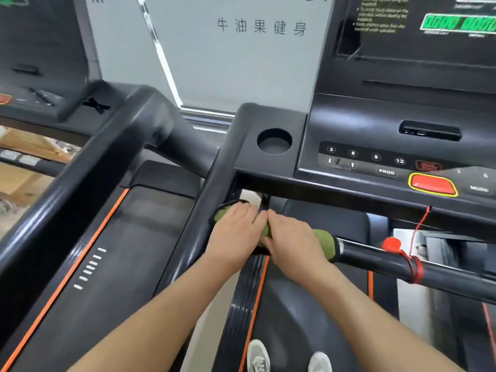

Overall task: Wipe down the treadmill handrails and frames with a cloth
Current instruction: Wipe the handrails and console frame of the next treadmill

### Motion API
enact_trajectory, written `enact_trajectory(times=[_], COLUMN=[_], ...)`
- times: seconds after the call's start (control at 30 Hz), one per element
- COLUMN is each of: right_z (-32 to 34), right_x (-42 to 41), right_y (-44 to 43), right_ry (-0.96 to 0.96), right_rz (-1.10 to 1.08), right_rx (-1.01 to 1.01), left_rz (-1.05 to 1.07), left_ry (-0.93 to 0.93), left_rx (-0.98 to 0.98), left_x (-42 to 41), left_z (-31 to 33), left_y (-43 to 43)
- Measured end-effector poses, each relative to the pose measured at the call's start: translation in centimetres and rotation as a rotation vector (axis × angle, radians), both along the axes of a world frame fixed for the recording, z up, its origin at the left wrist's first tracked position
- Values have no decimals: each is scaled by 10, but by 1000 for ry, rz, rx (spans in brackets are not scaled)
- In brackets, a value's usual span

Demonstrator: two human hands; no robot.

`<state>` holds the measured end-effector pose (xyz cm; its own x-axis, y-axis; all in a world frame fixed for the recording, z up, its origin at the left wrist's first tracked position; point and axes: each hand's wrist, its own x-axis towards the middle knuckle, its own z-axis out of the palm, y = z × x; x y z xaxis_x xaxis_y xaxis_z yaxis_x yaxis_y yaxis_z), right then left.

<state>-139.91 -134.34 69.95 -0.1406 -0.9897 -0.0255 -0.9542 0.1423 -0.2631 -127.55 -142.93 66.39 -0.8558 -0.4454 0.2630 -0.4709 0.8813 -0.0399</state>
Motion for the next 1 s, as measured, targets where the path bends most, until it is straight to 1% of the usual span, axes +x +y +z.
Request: enact_trajectory(times=[0.1,0.23,0.27,0.3,0.33,0.37,0.4,0.53,0.57,0.6,0.63,0.67,0.7,0.77,0.8,0.83,0.87,0.93,0.97,1.0], right_z=[6,14,18,23,27,33,40,70,74,76,76,76,78,84,88,87,81,54,36,18], right_x=[-20,-47,-48,-46,-43,-38,-33,-15,-12,-11,-9,-7,-7,-13,-18,-25,-31,-38,-37,-36], right_y=[18,48,49,47,43,36,28,-8,-17,-27,-37,-48,-59,-84,-97,-109,-120,-131,-130,-129], right_ry=[17,86,91,73,-1,-138,-328,-1249,-1411,-1484,-1472,-1385,-1254,-959,-806,-655,-525,-336,-231,-126], right_rz=[-20,-71,-93,-108,-119,-137,-165,-417,-476,-518,-532,-517,-474,-372,-335,-294,-243,-130,-83,-46], right_rx=[43,88,117,127,96,37,-17,-278,-354,-438,-528,-620,-714,-872,-918,-911,-834,-507,-352,-241], left_rz=[49,-117,-147,-140,-91,-14,69,367,430,470,490,495,484,439,430,438,460,488,453,396], left_ry=[98,161,183,237,317,411,505,844,944,1050,1153,1250,1344,1481,1482,1402,1224,759,581,440], left_rx=[56,133,194,300,436,573,685,942,1052,1168,1254,1285,1268,1134,1038,931,815,557,428,330], left_x=[-5,4,8,11,13,15,16,2,-4,-10,-16,-21,-27,-42,-48,-51,-53,-48,-44,-40], left_z=[-9,1,9,20,32,44,55,93,98,104,110,118,127,145,150,150,142,105,81,57], left_y=[22,28,23,18,13,8,5,-5,-13,-22,-33,-42,-53,-78,-91,-103,-111,-114,-108,-100])
